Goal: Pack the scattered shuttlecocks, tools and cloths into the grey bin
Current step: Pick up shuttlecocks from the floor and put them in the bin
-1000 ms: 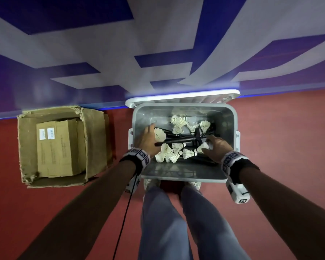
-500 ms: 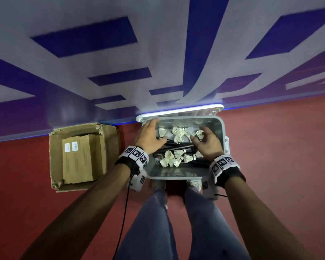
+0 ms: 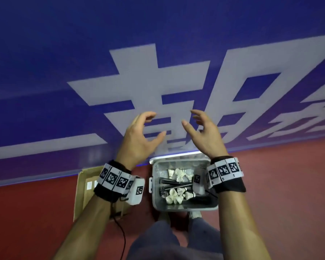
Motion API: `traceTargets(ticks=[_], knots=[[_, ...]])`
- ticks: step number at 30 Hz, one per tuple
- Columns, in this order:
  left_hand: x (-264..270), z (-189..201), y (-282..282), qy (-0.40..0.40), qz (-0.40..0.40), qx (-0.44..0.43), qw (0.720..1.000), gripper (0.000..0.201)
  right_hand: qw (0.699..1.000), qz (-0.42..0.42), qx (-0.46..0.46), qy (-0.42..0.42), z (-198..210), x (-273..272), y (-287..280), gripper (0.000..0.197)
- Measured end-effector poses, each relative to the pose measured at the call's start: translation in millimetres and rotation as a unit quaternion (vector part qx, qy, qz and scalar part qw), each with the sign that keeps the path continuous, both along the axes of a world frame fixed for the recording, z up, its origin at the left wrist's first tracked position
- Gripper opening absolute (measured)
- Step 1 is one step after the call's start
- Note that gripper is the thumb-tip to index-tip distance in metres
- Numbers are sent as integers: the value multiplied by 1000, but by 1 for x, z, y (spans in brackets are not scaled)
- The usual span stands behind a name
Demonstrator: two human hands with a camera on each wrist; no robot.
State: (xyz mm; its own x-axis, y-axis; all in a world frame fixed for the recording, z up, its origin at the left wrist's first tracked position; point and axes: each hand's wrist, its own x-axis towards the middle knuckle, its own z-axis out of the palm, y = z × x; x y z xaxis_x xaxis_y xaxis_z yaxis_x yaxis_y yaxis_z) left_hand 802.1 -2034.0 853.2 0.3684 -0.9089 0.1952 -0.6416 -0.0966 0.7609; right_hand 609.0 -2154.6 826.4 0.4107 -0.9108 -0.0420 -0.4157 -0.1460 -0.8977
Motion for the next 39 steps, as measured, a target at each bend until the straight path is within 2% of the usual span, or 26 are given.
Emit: traceTargets(ticks=[5, 9, 12, 16, 23, 28, 32, 37, 39], knots=[[26, 95, 23, -25, 18, -47, 998, 51, 997, 18, -58, -41, 95, 17, 19, 51], [32, 131, 49, -31, 45, -69, 996, 49, 993, 31, -81, -79, 129, 17, 39, 43], [28, 139, 69, -42, 67, -79, 994, 48, 990, 49, -90, -94, 135, 18, 44, 40], [12, 134, 102, -16, 116, -74, 990, 45, 987, 95, -92, -90, 133, 22, 45, 41], [-35, 118, 173, -20, 256, -72, 964, 43, 962, 238, -64, -113, 128, 30, 70, 37], [-87, 105, 257, 5, 389, -44, 920, 46, 929, 350, -23, -118, 116, 52, 126, 34], [-133, 105, 347, -5, 490, -39, 871, 46, 888, 440, 12, -130, 116, 74, 203, 29], [-203, 108, 478, -17, 619, -41, 784, 43, 808, 573, 15, -137, 126, 79, 347, 30], [-238, 104, 534, -20, 665, -42, 745, 43, 762, 632, 18, -139, 125, 72, 418, 31]])
